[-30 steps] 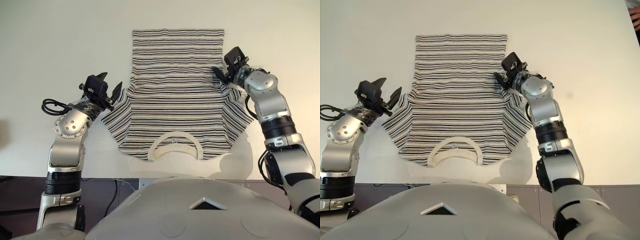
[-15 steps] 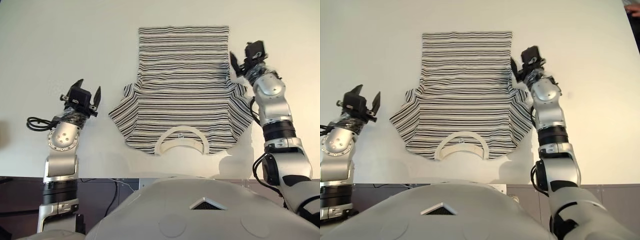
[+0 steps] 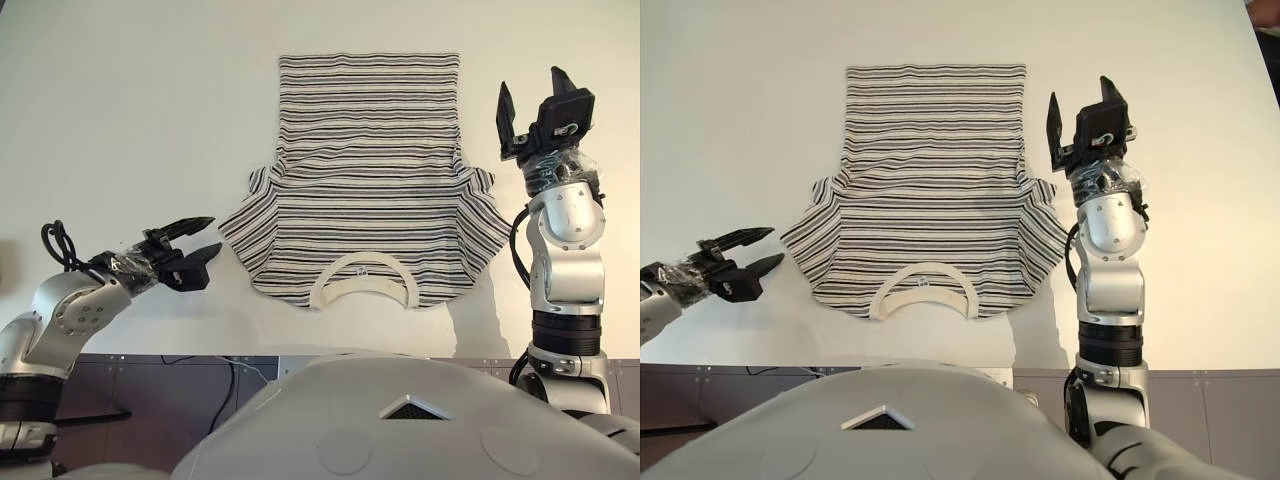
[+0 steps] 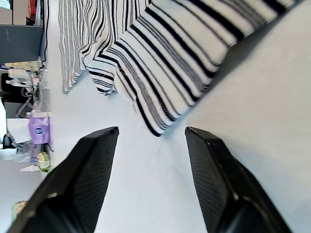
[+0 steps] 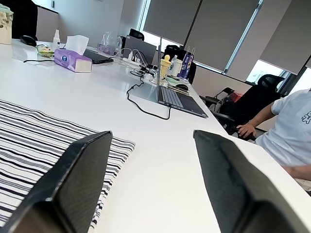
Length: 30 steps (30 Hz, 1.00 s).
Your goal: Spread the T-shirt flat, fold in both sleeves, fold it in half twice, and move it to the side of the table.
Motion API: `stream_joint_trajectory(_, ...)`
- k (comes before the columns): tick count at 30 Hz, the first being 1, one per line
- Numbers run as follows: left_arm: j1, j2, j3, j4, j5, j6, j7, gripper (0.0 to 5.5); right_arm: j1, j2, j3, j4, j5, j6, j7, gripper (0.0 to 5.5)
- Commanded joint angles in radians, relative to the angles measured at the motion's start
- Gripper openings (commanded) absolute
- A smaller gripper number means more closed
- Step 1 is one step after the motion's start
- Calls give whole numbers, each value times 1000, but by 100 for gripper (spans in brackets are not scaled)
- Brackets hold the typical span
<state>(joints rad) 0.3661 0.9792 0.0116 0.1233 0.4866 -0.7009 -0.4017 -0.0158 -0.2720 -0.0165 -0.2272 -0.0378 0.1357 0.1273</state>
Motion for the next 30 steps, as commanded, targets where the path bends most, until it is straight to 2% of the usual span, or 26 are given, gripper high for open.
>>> stream_joint_trajectory(1, -24, -69, -107, 22, 142, 83, 11, 284, -1, 14, 13, -9, -11, 15, 2, 307)
stream_joint_trajectory(11, 38, 12, -145, 26, 156, -17, 76, 284, 42, 27, 2, 10, -31, 8, -19, 307)
stream_joint_trajectory(18, -5, 17, -201, 86, 222, 26, 88, 284, 35, 47, 11, 35, -43, 9, -28, 307)
stream_joint_trajectory(30, -40, 19, -232, 150, 226, 61, 148, 77, 79, 83, 35, 9, -51, 17, -42, 307)
